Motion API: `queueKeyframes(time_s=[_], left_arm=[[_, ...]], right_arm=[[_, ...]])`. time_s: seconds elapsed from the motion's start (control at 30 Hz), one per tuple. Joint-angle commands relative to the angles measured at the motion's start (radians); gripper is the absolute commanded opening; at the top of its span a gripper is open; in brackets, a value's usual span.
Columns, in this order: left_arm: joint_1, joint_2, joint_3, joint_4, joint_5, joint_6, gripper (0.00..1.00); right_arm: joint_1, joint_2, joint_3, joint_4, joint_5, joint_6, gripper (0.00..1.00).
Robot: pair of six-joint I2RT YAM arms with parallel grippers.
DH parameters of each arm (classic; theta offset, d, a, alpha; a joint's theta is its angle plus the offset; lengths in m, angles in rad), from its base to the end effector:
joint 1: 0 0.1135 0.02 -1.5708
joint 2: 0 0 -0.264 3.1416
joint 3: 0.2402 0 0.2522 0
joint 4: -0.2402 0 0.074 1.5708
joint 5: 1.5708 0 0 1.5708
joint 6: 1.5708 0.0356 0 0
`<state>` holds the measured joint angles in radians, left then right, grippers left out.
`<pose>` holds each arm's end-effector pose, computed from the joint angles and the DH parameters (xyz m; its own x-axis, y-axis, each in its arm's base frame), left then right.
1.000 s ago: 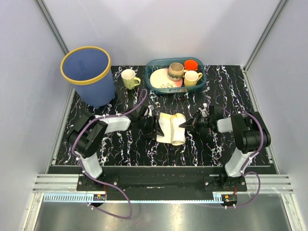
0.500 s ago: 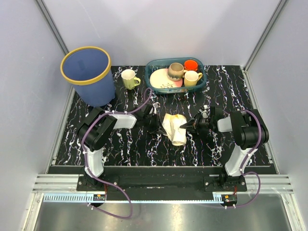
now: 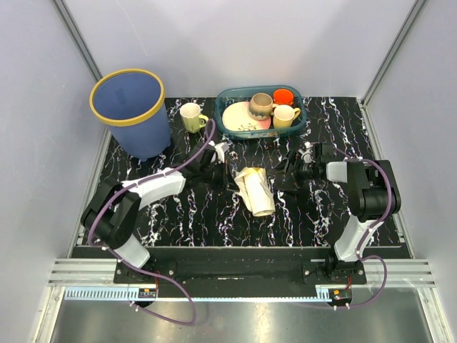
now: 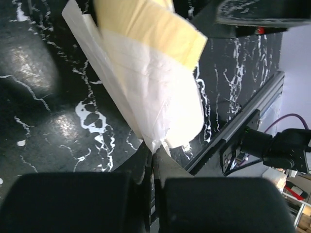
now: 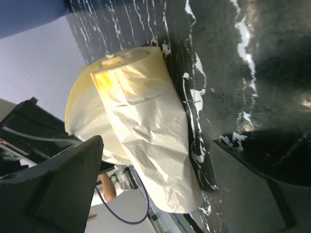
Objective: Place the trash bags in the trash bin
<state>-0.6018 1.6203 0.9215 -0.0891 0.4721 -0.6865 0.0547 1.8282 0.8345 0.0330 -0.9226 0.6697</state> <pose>0.2660 -0.2023 0.1906 -0.9391 -0.0398 -0.3412 0.2241 0.6817 -0.6964 0.3238 0.0461 0.1180 -0.9452 0.3236 -0.0436 0.1246 0.4809 0.8679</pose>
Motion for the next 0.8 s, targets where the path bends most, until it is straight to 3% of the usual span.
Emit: queueKeyframes(time_s=[0.0,0.17,0.33,0.77], left_arm=[[-0.027,-0.059,0.062,0.005,0.062,0.054,0.00],[-0.046,-0.103,0.167,-0.072,0.109,0.116,0.00],[-0.062,-0.132,0.296,-0.142,0.135,0.185,0.00],[-0.073,-0.249,0.450,-0.262,0.142,0.274,0.00]], right_arm=[[-0.026,-0.059,0.058,-0.200,0.048,-0.160,0.99],[-0.039,-0.090,0.106,-0.357,0.048,-0.274,1.00],[-0.049,-0.118,0.113,-0.406,0.033,-0.331,1.00],[-0.188,-0.119,0.129,-0.538,0.053,-0.455,1.00]])
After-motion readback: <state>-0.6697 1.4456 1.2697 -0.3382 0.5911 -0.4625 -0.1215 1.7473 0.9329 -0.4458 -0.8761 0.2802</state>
